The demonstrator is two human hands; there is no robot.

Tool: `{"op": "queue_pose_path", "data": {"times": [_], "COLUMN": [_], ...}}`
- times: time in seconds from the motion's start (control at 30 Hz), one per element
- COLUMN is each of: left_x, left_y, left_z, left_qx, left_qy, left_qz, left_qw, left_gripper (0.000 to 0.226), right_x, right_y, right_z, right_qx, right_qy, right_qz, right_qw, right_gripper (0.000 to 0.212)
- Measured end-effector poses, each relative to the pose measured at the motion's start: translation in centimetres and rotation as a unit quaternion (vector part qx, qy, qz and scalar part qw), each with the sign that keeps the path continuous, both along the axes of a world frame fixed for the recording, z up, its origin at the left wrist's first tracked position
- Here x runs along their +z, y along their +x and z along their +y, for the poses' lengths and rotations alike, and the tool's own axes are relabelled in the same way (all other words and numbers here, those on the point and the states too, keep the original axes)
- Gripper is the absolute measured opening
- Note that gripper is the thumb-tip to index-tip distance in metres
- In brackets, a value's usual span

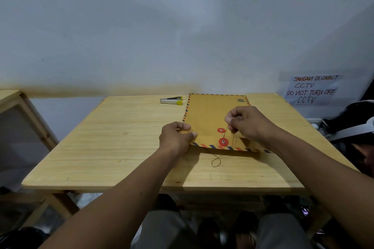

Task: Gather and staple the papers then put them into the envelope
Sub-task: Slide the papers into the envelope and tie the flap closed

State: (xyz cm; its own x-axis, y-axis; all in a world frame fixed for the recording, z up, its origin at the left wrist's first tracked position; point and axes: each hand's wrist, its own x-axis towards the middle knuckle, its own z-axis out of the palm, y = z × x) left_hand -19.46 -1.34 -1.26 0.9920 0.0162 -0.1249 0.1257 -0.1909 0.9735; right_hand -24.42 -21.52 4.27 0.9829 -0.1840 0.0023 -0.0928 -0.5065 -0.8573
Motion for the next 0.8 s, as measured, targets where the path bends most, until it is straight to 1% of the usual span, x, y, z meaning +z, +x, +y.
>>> {"op": "queue_pose_path", "data": {"times": [0.07, 0.17, 0.27, 0.33, 0.4, 0.47, 0.5, 0.57, 0.63, 0.67, 0.73, 0.8], "left_x": [0.0, 0.2, 0.6, 0.9, 1.1, 1.6, 2.0, 2.8, 3.5, 3.8, 4.3, 4.9], "left_y": [0.1, 0.4, 0.5, 0.6, 0.8, 1.1, 1.3, 1.9, 2.7, 3.1, 4.0, 4.8], "left_z": [0.8, 2.2, 3.2, 3.5, 3.9, 4.3, 4.6, 5.1, 5.4, 5.5, 5.5, 5.4], "left_qx": [-0.027, -0.057, -0.077, -0.094, -0.120, -0.153, -0.172, -0.210, -0.242, -0.257, -0.292, -0.321], "left_qy": [0.017, 0.028, 0.036, 0.039, 0.042, 0.037, 0.034, 0.044, 0.070, 0.087, 0.127, 0.181], "left_qz": [-0.005, 0.005, 0.006, 0.001, -0.005, -0.006, -0.004, 0.001, 0.004, 0.006, 0.012, 0.016], "left_qw": [0.999, 0.998, 0.996, 0.995, 0.992, 0.987, 0.984, 0.977, 0.968, 0.962, 0.948, 0.930], "left_gripper": [0.018, 0.017, 0.018, 0.018, 0.018, 0.018, 0.019, 0.022, 0.026, 0.026, 0.026, 0.025], "right_x": [0.8, 1.9, 3.0, 3.8, 4.5, 5.1, 5.4, 5.6, 5.3, 5.0, 4.5, 4.3], "right_y": [0.2, 0.5, 0.5, 0.6, 0.6, 0.6, 0.6, 0.5, 0.4, 0.4, 0.4, 0.3], "right_z": [-0.4, -0.9, -1.1, -1.3, -1.6, -2.0, -2.2, -2.4, -2.2, -2.0, -1.7, -1.6], "right_qx": [0.028, 0.079, 0.110, 0.107, 0.102, 0.107, 0.116, 0.142, 0.172, 0.190, 0.225, 0.248], "right_qy": [0.062, 0.183, 0.242, 0.287, 0.287, 0.232, 0.178, 0.030, -0.090, -0.127, -0.168, -0.184], "right_qz": [0.056, 0.148, 0.185, 0.196, 0.203, 0.204, 0.203, 0.196, 0.192, 0.194, 0.209, 0.217], "right_qw": [0.996, 0.969, 0.946, 0.931, 0.931, 0.945, 0.956, 0.970, 0.962, 0.954, 0.937, 0.926], "right_gripper": [0.008, 0.012, 0.011, 0.012, 0.014, 0.013, 0.013, 0.022, 0.027, 0.025, 0.020, 0.017]}}
